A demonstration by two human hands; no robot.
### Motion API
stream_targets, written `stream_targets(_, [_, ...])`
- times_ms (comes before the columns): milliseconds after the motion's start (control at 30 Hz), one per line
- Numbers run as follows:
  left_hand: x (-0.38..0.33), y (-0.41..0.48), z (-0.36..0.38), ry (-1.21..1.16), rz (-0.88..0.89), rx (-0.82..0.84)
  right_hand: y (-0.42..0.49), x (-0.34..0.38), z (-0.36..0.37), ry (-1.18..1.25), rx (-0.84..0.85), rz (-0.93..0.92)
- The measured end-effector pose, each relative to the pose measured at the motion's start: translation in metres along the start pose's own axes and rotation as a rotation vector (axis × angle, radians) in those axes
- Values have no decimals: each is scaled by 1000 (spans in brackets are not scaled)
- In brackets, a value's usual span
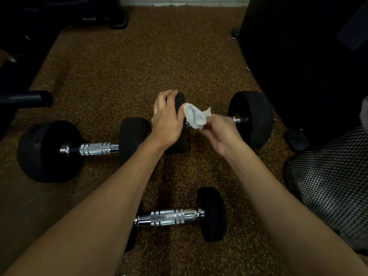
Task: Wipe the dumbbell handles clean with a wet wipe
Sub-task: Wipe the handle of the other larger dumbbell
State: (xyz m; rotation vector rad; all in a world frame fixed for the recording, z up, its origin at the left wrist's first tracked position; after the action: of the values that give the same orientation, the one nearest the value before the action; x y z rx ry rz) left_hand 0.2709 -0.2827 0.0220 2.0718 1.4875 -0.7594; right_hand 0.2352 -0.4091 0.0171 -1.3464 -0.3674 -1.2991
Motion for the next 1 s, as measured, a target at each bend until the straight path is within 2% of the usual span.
stream_targets(100, [0,0,0,-9,-12,10,0,4,-4,-790,-109,-442])
stream_targets(167, [1,0,0,-9,-11,13,1,-7,-1,-1173,20,-668])
stream_targets(233, [1,1,0,-9,0,2,7,-30,0,-1464,153,-735])
stream_targets(300, [2,1,0,-11,10,-8,14,-43,-3,-1630,155,-733])
stream_targets(500, [3,2,2,-14,13,-5,33,-21,9,-1725,145,-651])
stream_targets(600, [2,2,1,-15,8,-2,27,-30,5,-1681,127,-728])
stream_targets(733, [2,0,1,2,14,-4,7,-33,-13,-1643,200,-779])
stream_targets(1000, [-6,-2,-7,28,-42,123,-27,-26,-29,-1754,208,-698])
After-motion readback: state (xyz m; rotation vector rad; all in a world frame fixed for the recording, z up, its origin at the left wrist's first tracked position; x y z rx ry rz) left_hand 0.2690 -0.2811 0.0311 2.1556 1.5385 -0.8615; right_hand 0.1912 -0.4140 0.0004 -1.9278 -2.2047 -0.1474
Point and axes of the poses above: each hand's wrist, its own y-axis towards the middle knuckle, its own z-axis out of the palm, x = y × z, the point moved 1 cm from there along y, towards the middle knuckle, and after that the axes turned 5 degrees about x, right-handed, at the moved point
